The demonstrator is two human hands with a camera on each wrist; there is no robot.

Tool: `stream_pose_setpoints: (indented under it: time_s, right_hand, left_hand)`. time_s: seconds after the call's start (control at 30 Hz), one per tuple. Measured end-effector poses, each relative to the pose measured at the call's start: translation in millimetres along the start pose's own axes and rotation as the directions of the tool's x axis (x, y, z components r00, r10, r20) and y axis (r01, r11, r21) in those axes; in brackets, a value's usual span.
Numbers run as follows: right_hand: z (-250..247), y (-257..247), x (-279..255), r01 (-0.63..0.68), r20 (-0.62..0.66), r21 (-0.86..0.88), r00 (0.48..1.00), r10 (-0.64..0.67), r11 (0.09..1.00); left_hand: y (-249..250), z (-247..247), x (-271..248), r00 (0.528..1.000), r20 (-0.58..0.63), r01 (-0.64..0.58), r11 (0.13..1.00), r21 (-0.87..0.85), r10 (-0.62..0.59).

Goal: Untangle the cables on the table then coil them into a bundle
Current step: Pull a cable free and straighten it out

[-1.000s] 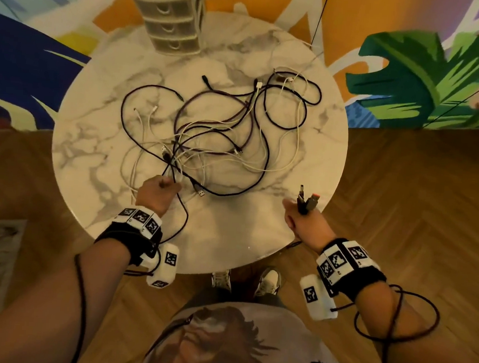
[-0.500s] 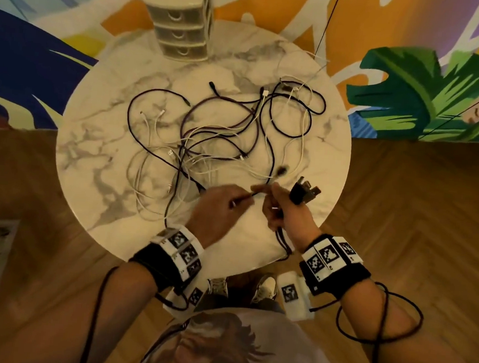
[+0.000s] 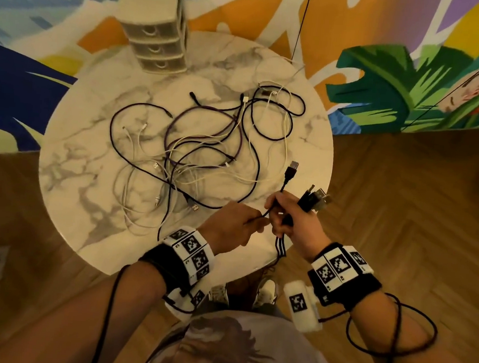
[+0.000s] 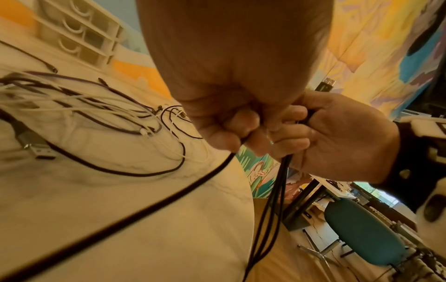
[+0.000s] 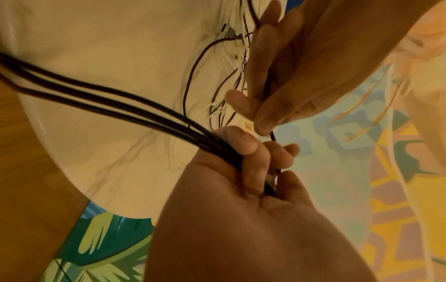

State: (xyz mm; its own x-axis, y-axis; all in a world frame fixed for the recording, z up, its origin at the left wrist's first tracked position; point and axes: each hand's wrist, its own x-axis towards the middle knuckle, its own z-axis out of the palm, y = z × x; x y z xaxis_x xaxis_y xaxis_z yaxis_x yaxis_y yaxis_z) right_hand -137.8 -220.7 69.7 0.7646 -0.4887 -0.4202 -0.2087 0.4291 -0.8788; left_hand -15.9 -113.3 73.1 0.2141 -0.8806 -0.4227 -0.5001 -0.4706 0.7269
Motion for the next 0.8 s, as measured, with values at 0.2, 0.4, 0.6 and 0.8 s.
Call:
stream_pose_setpoints:
  time_s: [0.2,0.4,0.6,0.8]
  right_hand:
    - [-2.9,-11.4,3.9,0.039,0.006,-0.234,0.999,-0.039,0.971]
    - [4.0,-19.1,1.6,0.026,0.133,-0.368,0.991,0.025,0.929]
    - [-0.5,-18.4,-0.1,-0.09,0.012,-0.164,0.996,0.093,0.982]
    - [-3.0,-21.4,7.0,-0.087,0.003,-0.216,0.996,0.09,0.973]
  left_hand:
    - [11.7,-19.5,5.4,0.995,-0.096,-0.041,0.981,-0.187,0.023]
    - [42.2,-46.0,28.5,0.952,-0.285,-0.165,0.973,-0.164,0.114]
    - [54.4,-28.9,25.5,0.918,-0.23,-0.325,0.945,0.029,0.323]
    - [57.9,-29.7,31.4,0.863,-0.253,-0.422,0.899,0.117,0.438]
